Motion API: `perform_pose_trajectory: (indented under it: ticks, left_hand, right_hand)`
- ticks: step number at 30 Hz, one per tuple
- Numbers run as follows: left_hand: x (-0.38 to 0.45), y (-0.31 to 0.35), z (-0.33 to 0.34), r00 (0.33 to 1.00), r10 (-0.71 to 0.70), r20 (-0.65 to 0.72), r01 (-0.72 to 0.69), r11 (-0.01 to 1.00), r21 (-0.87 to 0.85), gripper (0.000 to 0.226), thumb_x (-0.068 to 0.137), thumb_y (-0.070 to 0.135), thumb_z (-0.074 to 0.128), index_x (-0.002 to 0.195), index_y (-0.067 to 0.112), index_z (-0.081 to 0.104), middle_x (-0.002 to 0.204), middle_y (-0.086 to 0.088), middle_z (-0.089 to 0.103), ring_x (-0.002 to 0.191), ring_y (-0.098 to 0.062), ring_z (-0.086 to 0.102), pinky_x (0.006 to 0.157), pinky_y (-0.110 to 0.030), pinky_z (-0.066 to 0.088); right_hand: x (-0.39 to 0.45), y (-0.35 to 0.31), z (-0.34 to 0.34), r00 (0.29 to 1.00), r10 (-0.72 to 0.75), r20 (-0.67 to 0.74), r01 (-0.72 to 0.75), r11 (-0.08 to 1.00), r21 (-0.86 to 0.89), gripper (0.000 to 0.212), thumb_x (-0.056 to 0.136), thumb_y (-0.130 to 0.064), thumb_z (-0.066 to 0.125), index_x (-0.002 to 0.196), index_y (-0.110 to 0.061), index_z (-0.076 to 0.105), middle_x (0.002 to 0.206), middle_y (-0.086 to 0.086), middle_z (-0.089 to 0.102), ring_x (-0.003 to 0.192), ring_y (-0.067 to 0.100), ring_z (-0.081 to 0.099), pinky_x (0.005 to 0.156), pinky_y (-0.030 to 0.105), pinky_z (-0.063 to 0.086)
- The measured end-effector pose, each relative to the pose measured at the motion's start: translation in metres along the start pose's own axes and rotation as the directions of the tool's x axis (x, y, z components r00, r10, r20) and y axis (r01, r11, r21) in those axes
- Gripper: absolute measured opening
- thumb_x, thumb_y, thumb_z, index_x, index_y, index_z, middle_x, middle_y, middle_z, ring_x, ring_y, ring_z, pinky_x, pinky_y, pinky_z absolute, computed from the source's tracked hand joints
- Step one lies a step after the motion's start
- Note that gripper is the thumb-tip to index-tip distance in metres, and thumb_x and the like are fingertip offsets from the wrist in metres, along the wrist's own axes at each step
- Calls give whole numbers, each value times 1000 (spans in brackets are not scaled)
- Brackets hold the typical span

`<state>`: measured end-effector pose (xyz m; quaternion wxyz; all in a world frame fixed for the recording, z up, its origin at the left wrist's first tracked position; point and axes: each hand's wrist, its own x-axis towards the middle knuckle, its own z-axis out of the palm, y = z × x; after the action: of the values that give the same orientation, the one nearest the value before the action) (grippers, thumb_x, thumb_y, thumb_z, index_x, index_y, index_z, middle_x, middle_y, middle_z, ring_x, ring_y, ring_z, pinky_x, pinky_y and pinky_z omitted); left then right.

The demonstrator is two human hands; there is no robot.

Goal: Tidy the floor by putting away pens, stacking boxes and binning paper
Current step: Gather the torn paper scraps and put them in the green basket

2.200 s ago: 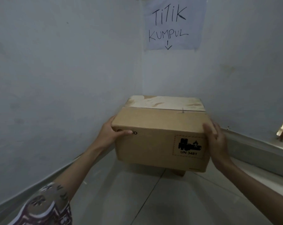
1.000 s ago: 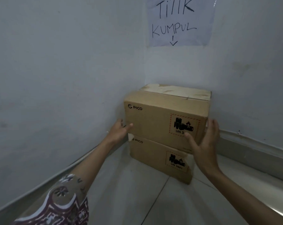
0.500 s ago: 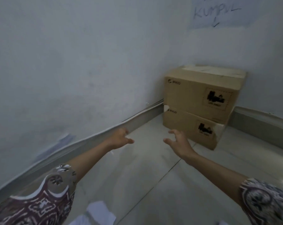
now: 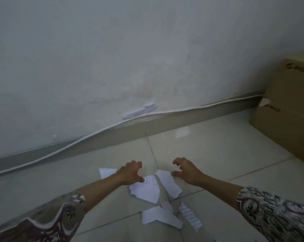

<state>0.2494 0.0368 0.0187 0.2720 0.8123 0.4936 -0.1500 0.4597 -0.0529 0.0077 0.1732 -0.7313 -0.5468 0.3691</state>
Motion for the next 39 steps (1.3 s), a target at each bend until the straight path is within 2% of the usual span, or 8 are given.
perform_pose_trajectory:
  ticks: [9,23,26,29,32,36,37,39]
  left_hand:
    - [5,-18,43,998,16,-53,-15,1000,27,76,77,35,71,137,10,31,136,-14,36,127,-30,34,102,-39,30]
    - [24,-23,48,999,-3,34,5,999,-50,51,77,19,72,118,1,47,126,-20,37,122,-32,35,96,-34,35]
    - [18,-36,40,999,48,4,-46,972,-231,14,78,16,69,79,13,55,95,-12,50,97,-25,51,74,-28,35]
    - [17,-60,21,992,89,-94,-116,931,-345,39,60,36,67,50,22,33,60,-5,37,56,-9,37,51,-23,23]
    - [12,-85,-4,993,43,-110,-84,909,-407,40,61,27,77,51,16,41,56,-3,36,44,-1,29,49,-22,22]
    - [5,-119,-23,982,-95,-160,20,909,-415,32,58,18,84,57,14,52,65,-2,43,56,0,41,59,-27,31]
    - [3,-124,-23,975,-136,-177,56,916,-396,32,52,23,83,72,9,62,81,-5,50,75,-6,50,70,-27,37]
    - [5,-136,-20,972,-179,-151,128,946,-298,68,45,35,72,102,-1,64,119,-11,49,115,-21,46,96,-27,34]
  right_hand:
    - [37,-14,43,995,-82,59,91,983,-158,51,87,-21,61,131,-6,41,134,14,42,125,27,36,99,31,35]
    - [51,0,58,997,-13,71,36,940,-338,54,82,-14,65,127,-4,37,129,18,38,122,33,34,95,37,40]
    - [56,4,57,997,9,78,12,963,-270,50,77,-14,70,117,-3,43,117,18,52,104,27,46,75,29,39]
    - [59,6,54,998,-15,67,31,968,-249,23,72,-14,73,80,-11,51,90,12,57,80,18,47,52,24,32]
    - [61,5,47,996,-13,85,23,992,-122,35,74,-10,72,56,-17,43,71,5,50,68,17,48,48,17,29]
    - [63,-5,30,995,-11,99,-19,956,293,15,78,-5,69,79,-3,54,80,12,54,72,22,53,57,25,39]
    - [63,-9,28,994,-17,110,-25,932,363,13,79,-4,68,82,-3,55,80,10,56,71,20,56,56,23,43]
    - [63,-20,27,990,-36,134,-29,889,456,9,81,-3,65,85,-5,58,83,7,61,72,16,59,57,22,47]
